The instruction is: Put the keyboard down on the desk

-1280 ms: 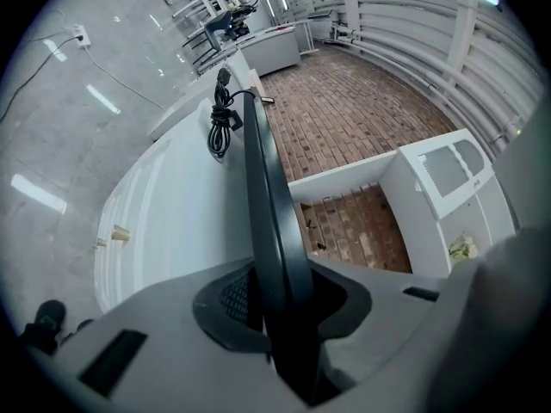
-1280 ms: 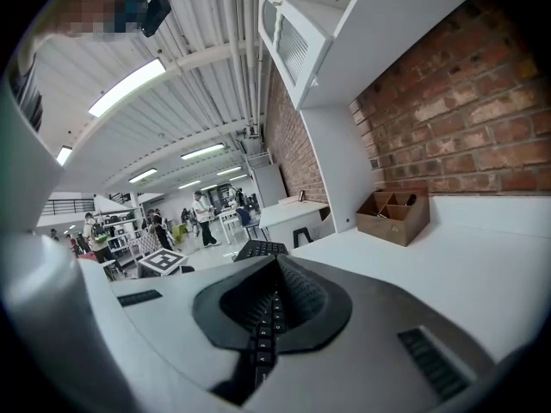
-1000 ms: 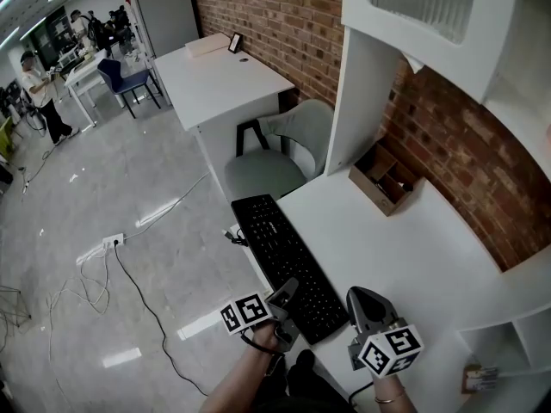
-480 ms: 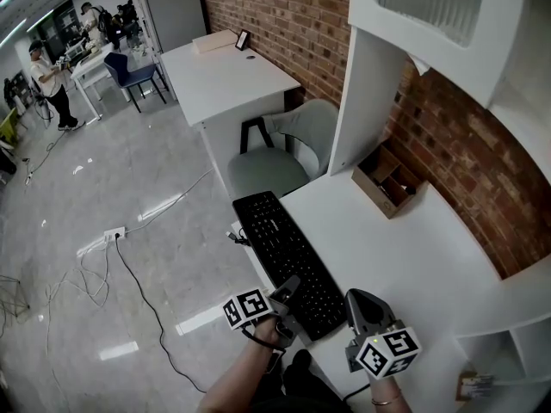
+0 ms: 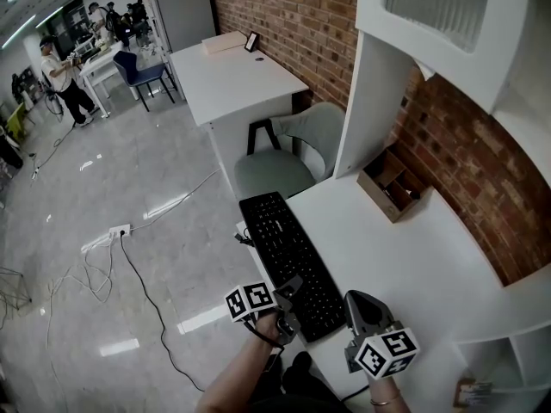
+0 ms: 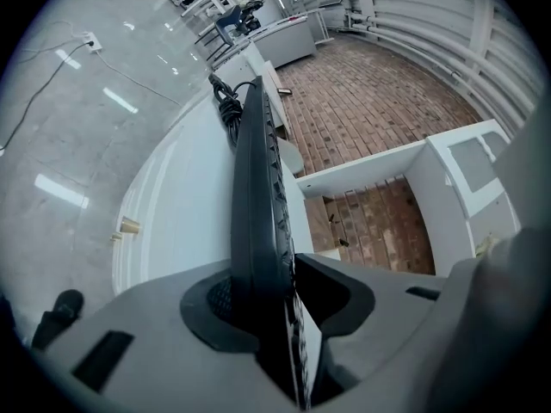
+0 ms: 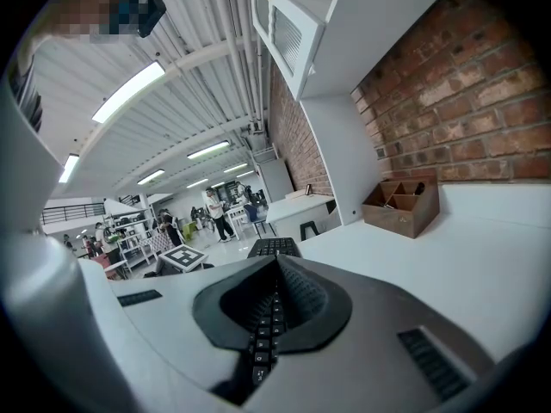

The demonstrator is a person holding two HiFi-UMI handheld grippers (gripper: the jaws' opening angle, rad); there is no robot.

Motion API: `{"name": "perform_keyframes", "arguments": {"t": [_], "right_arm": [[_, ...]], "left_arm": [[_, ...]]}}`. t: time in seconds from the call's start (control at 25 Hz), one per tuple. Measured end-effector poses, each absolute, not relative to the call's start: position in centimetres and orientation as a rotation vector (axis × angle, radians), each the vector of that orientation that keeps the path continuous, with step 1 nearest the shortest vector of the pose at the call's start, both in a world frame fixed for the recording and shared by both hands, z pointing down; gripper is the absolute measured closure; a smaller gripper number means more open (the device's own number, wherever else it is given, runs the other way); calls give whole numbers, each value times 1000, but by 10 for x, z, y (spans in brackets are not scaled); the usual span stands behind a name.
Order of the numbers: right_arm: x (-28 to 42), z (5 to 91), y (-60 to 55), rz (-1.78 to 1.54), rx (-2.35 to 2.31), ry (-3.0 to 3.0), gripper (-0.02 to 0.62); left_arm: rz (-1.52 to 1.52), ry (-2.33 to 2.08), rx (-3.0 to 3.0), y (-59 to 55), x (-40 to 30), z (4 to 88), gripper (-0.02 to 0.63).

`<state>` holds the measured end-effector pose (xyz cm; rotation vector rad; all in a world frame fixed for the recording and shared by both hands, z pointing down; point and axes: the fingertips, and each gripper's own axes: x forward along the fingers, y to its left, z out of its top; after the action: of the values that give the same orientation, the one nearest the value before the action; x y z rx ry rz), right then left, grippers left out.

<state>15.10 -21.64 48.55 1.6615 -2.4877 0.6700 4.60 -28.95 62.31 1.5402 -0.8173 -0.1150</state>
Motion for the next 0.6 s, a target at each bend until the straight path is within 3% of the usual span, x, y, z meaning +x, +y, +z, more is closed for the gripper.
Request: {"name": "perform_keyframes", "arguments": {"t": [0.6], "right_arm": [[159, 483, -215, 663, 1673, -2500, 589]], "left_arm": [[120, -936, 1637, -280, 49, 625, 414]]}}
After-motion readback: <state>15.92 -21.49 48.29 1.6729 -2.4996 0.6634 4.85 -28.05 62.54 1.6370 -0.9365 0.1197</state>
